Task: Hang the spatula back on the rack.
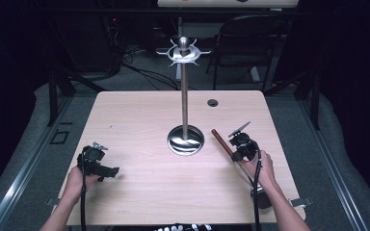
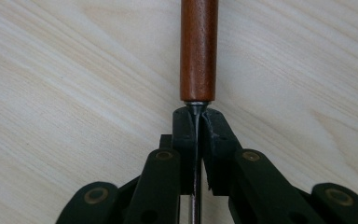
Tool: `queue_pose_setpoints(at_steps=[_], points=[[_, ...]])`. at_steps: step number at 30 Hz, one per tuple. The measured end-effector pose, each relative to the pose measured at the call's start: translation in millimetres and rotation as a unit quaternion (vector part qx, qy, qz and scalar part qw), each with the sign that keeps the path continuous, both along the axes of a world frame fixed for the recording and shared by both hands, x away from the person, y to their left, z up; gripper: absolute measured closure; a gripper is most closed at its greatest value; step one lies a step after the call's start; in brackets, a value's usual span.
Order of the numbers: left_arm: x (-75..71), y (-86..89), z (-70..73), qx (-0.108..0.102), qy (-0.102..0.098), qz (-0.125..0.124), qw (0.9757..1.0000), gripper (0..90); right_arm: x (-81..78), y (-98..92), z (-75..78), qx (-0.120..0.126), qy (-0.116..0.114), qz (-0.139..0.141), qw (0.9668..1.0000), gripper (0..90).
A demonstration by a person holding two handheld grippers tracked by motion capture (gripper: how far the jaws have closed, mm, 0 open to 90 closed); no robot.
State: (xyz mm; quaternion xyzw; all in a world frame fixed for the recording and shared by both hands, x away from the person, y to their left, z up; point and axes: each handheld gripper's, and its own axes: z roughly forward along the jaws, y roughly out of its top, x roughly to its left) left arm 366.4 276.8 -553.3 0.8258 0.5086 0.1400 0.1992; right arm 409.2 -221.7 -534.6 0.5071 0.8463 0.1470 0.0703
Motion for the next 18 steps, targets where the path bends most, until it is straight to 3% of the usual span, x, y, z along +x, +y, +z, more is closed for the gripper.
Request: queue_pose_setpoints(at_steps=[2, 4, 8, 18], points=[[-0.1, 0.3, -0.3, 0.0, 0.0, 0.002, 1.0, 1.1, 2.8, -3.5, 7.0, -0.026, 0.019, 0.029, 0.9991, 84.9], [0.1, 1.4, 0.1, 0.0, -0.001, 0.001, 1.0, 1.1, 0.3, -1.6, 4.3, 0.003, -0.002, 0.013, 0.9999, 84.9], [-0.5, 1.0, 0.2, 0.001, -0.003, 0.002, 1.0, 1.1, -0.6, 0.0, 5.4, 0.003, -0.01, 0.025, 0.9996, 84.9], [-1.1, 1.4, 1.2, 0.001, -0.006, 0.003, 1.0, 1.0, -2.1, -1.0, 10.6, 0.014, -0.029, 0.023, 0.9992, 84.9]])
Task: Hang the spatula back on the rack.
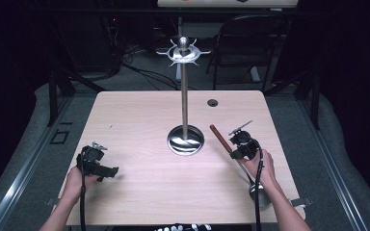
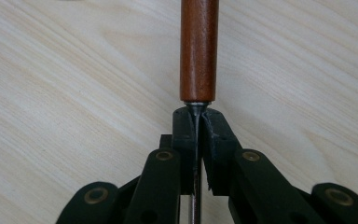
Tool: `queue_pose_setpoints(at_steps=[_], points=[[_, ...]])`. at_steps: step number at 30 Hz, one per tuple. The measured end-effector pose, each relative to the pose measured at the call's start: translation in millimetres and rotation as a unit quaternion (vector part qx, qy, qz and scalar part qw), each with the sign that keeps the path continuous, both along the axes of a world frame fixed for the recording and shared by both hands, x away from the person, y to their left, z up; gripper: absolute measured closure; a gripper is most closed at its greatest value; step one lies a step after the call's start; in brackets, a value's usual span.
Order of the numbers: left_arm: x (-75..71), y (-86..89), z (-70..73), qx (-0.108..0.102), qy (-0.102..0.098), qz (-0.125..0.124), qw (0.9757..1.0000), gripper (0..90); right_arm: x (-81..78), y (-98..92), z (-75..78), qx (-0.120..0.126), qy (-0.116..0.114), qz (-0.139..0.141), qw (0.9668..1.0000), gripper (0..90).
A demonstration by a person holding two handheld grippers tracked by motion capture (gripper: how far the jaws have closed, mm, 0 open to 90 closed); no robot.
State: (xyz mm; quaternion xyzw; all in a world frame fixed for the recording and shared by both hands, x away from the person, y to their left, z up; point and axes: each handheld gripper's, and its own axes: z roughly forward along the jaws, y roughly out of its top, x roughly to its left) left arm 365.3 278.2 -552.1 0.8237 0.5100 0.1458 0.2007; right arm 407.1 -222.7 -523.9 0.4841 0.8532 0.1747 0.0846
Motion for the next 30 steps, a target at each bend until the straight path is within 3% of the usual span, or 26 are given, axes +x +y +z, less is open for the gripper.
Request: queue_pose_setpoints(at_steps=[6, 18, 30], points=[[-0.1, -0.3, -0.2, 0.0, -0.001, 0.001, 1.0, 1.0, -1.5, 1.4, 3.4, 0.014, -0.014, 0.002, 0.9998, 84.9], [0.1, -0.5, -0.4, 0.0, 0.0, 0.0, 1.0, 1.0, -3.0, 2.9, 9.9, 0.014, -0.039, 0.008, 0.9991, 85.0], [0.1, -0.6, -0.2, 0.0, -0.001, -0.001, 1.0, 1.0, -5.9, 3.0, 17.1, 0.03, -0.07, 0.006, 0.9971, 85.0]])
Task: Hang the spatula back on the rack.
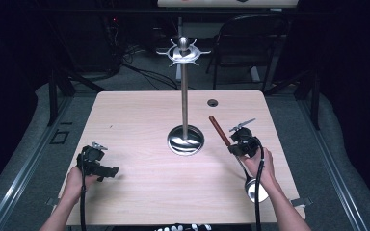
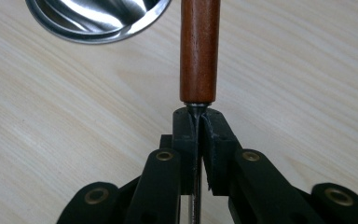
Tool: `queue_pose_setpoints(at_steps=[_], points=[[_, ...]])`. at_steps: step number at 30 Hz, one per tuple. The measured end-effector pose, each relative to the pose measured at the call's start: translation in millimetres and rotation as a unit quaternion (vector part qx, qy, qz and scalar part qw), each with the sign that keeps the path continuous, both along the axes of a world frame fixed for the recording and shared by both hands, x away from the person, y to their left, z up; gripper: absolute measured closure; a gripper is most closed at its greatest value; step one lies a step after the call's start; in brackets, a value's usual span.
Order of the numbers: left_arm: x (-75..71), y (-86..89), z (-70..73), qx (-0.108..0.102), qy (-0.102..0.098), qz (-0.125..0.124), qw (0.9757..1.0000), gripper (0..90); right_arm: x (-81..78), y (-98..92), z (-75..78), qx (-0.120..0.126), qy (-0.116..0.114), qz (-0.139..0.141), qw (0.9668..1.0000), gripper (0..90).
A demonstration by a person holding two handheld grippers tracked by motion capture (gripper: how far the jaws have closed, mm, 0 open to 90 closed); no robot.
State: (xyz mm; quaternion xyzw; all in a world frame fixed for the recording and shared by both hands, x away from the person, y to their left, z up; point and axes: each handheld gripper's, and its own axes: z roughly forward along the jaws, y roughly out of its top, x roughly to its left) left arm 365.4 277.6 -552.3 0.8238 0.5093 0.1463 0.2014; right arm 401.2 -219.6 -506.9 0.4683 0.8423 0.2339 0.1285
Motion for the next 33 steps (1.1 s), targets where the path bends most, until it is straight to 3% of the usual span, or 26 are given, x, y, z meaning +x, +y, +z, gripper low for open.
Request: queue_pose_setpoints(at_steps=[23, 33], points=[[0.0, -1.9, 0.6, -0.003, -0.002, -0.003, 1.0, 0.9, -4.9, -3.2, 11.2, 0.015, -0.059, -0.018, 0.998, 85.1], [-0.4, -0.7, 0.1, -0.003, 0.0, -0.002, 1.0, 0.8, -7.0, 0.5, 17.7, 0.024, -0.081, -0.008, 0.9964, 85.2]])
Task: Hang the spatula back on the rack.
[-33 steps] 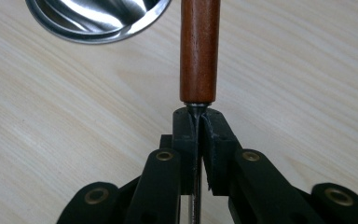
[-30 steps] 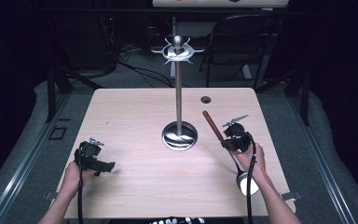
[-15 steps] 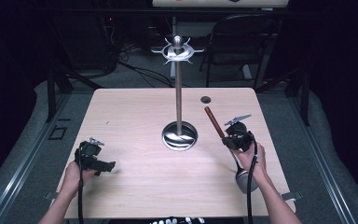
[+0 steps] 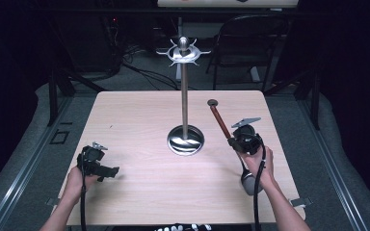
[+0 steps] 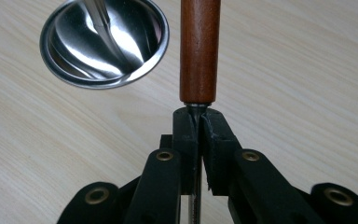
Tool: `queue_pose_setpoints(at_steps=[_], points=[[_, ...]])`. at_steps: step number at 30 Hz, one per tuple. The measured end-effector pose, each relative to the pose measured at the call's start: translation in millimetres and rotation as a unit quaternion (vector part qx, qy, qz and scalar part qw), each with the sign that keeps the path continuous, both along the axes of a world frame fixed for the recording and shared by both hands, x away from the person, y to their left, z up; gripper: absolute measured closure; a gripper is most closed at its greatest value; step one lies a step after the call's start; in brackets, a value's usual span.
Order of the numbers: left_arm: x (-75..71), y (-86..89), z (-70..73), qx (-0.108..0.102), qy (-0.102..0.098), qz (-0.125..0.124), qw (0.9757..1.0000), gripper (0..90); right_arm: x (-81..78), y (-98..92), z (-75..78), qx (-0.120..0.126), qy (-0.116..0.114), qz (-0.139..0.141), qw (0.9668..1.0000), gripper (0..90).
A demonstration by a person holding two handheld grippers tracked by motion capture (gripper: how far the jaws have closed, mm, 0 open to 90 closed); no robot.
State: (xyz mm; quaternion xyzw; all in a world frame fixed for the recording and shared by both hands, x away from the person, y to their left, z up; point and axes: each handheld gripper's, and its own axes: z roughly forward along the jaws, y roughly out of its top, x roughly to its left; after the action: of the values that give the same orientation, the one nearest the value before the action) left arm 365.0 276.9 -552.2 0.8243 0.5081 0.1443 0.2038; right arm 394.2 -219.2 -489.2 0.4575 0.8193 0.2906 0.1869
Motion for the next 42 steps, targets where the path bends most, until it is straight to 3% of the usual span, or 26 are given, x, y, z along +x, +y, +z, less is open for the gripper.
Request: queue_pose_setpoints(at_steps=[11, 22, 42], points=[[0.0, 0.3, -0.5, -0.002, -0.001, 0.001, 1.0, 0.8, -0.6, 0.1, 7.7, 0.014, -0.011, -0.006, 0.9998, 85.2], [1.9, 0.6, 0.5, 0.0, 0.0, -0.003, 1.0, 0.7, 1.8, 4.5, 4.8, 0.005, 0.003, 0.004, 1.0, 85.2], [2.1, -0.7, 0.4, 0.001, 0.0, -0.003, 1.0, 0.7, 12.7, 10.2, 27.3, 0.034, -0.025, -0.004, 0.9991, 85.3]])
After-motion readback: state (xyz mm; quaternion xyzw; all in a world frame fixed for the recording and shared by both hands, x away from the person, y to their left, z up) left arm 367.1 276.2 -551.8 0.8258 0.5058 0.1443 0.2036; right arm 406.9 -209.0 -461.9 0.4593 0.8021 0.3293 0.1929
